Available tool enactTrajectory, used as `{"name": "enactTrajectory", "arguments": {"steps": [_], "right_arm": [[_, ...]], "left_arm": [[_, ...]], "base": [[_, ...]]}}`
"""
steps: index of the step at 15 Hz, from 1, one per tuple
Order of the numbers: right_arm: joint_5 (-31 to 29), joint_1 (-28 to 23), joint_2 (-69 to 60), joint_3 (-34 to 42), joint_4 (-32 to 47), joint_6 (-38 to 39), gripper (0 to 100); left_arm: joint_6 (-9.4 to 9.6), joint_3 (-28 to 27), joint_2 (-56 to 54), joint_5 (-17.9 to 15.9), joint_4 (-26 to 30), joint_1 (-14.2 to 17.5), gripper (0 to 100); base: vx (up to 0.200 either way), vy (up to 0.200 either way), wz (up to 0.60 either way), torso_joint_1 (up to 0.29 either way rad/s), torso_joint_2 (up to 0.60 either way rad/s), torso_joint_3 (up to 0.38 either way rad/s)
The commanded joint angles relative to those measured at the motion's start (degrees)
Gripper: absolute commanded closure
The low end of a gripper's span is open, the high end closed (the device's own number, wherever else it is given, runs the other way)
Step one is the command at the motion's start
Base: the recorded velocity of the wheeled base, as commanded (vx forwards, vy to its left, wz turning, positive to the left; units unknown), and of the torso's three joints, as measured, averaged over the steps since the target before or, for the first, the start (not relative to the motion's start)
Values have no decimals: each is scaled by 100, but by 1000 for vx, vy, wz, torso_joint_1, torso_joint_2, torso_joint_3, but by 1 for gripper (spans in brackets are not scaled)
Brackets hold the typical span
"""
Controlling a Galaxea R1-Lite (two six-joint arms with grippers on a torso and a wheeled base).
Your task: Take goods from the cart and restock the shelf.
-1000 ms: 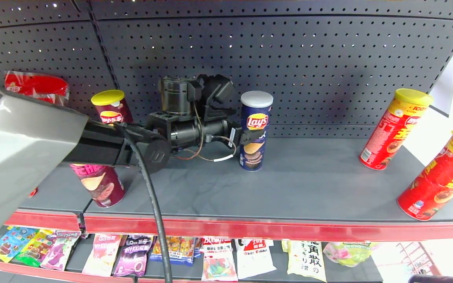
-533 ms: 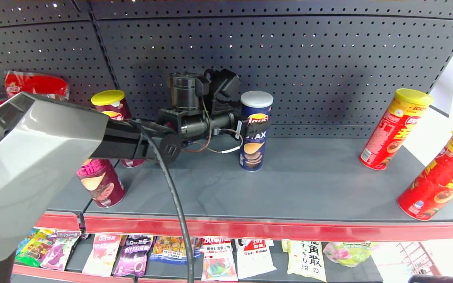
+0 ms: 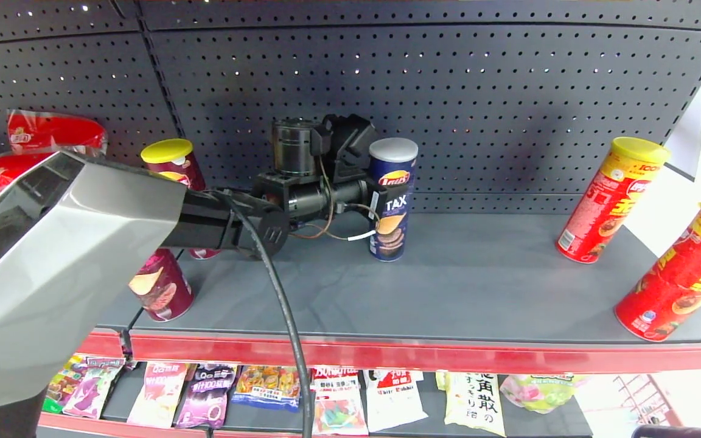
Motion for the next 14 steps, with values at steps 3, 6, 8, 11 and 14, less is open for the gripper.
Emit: {"name": "enactTrajectory", "arguments": {"steps": [3,6,8,11,14], "right_arm": [[-2,2,-2,0,1,-2,100],[7,2,-2,0,1,33,100],[7,2,-2,0,1,95,100],[24,2,-2,0,1,104,100],[33,2,-2,0,1,104,100]], "left_arm": [[-1,81,-112,-6,-25,-20,100],[-71,617,-754,-15,-7,-29,100],[-141,1189,-1246,-24,-25,-29,100],[-220,2516,-2134,38,-42,-284,100],[-264,3421,-2432,196,-534,-557,100]], "base": [[0,0,0,0,0,0],[0,0,0,0,0,0],[0,0,0,0,0,0],[0,0,0,0,0,0],[0,0,0,0,0,0]]}}
